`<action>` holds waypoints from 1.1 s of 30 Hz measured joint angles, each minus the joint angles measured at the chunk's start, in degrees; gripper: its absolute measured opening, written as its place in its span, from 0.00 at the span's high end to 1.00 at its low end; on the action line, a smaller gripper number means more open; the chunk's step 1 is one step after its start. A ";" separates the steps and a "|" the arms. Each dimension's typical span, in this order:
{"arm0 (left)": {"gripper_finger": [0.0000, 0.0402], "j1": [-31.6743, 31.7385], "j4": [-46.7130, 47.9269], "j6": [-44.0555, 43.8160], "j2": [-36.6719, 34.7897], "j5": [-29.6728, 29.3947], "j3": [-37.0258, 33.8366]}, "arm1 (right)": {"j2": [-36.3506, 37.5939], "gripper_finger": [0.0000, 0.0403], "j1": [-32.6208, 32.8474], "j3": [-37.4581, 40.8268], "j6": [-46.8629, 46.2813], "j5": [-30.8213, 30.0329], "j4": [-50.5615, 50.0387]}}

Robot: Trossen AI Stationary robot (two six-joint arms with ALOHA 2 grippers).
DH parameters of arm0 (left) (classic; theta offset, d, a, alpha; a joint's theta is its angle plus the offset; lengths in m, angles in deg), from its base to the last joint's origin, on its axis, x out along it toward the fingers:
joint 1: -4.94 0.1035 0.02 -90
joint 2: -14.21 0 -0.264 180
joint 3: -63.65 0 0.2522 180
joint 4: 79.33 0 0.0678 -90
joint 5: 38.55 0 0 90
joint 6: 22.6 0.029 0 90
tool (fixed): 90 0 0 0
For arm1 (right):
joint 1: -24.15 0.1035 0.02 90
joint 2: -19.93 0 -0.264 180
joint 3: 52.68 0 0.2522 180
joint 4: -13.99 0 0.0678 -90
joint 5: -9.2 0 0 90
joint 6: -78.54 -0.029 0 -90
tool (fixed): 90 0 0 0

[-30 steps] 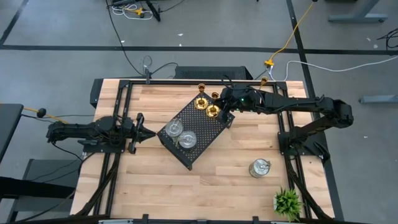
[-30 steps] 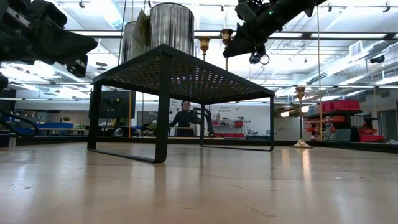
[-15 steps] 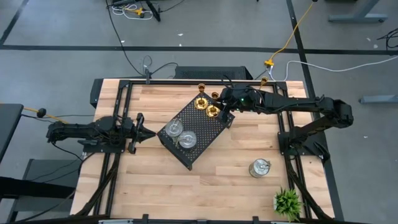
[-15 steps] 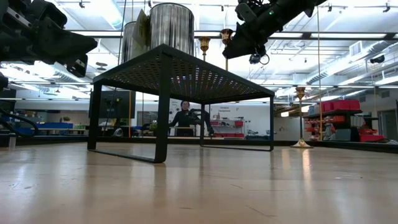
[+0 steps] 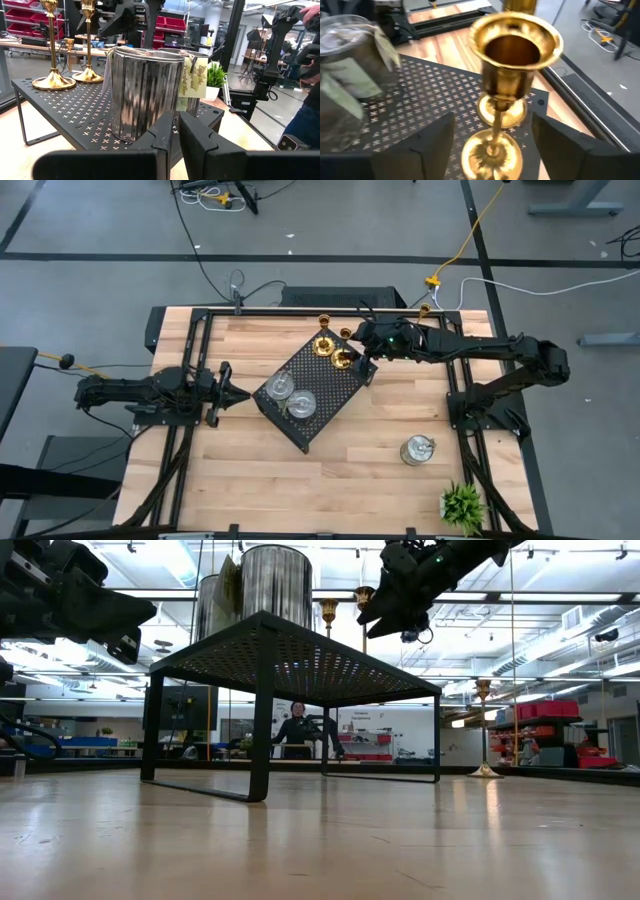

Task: Pick & Place candle stick holders
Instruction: Put the bottom gold candle holder on the shelf aligned with the other gold candle holder

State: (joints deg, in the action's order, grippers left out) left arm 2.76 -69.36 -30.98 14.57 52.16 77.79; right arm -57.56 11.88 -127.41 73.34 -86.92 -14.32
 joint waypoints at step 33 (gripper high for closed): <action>0.90 0.02 -0.04 0.00 -0.02 0.00 0.00 | 0.44 0.80 0.37 6.63 1.17 2.52 -5.31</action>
State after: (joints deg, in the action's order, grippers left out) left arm 2.78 -69.40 -30.98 14.55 52.16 77.79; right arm -57.12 12.25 -120.78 74.51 -84.40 -19.64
